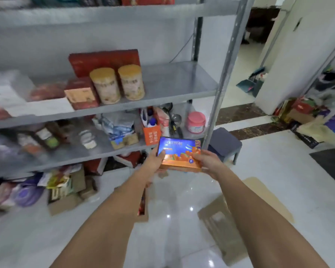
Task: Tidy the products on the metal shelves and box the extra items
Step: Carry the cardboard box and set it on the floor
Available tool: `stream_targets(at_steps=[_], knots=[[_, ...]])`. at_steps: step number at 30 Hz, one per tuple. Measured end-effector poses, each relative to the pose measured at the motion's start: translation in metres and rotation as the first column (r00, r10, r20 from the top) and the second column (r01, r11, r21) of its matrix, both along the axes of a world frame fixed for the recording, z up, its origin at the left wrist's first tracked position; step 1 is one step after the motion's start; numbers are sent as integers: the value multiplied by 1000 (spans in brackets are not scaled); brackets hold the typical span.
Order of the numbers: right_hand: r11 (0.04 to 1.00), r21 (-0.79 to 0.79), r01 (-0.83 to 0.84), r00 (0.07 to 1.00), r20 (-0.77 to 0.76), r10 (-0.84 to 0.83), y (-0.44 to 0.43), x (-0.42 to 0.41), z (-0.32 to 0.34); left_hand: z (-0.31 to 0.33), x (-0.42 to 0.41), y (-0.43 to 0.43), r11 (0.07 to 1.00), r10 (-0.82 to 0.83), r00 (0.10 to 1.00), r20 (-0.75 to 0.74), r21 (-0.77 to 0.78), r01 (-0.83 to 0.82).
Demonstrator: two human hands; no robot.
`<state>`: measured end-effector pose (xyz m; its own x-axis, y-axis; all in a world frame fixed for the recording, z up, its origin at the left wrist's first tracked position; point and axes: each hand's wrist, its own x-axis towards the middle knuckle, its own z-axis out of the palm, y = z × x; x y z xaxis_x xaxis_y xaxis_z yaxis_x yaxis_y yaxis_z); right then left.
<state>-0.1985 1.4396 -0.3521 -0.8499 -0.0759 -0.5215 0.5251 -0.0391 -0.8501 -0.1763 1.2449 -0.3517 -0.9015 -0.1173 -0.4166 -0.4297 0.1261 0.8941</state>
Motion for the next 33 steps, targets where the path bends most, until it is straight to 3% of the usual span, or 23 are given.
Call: stream_targets(at_steps=[5, 9, 10, 13, 15, 16, 20, 23, 25, 28, 30, 33], knots=[[988, -4, -155, 984, 93, 154, -118, 22, -40, -26, 48, -126, 998, 35, 998, 58, -55, -31], [997, -8, -80, 987, 141, 81, -188, 38, -120, -107, 67, -218, 906, -68, 985, 156, -404, 127], [999, 35, -31, 991, 130, 26, -202, 40, -147, -137, 71, -244, 823, -107, 974, 197, -533, 198], [984, 119, 129, 982, 125, -144, -235, 37, -243, -239, 88, -312, 430, -191, 921, 338, -815, 388], [957, 164, 238, 947, 179, -266, -250, 32, -318, -315, 94, -342, 276, -210, 891, 403, -850, 449], [943, 184, 277, 929, 198, -312, -258, 28, -355, -354, 96, -350, 246, -210, 882, 422, -850, 466], [912, 103, 398, 895, 177, -410, -306, 1, -484, -507, 79, -363, 267, -203, 905, 373, -868, 418], [898, 47, 437, 883, 169, -438, -341, -6, -563, -601, 70, -363, 352, -250, 916, 313, -852, 387], [920, 133, 369, 920, 86, -382, -355, -6, -605, -647, 62, -365, 495, -259, 945, 201, -812, 309], [911, 313, 270, 963, -79, -258, -361, -10, -644, -692, 52, -366, 736, -295, 955, 39, -628, 253], [840, 511, 179, 983, -58, -175, -360, -12, -650, -707, 58, -362, 798, -320, 946, -49, -552, 241], [695, 711, 110, 992, -32, -124, -346, -7, -646, -720, 70, -355, 806, -335, 942, -29, -527, 270]])
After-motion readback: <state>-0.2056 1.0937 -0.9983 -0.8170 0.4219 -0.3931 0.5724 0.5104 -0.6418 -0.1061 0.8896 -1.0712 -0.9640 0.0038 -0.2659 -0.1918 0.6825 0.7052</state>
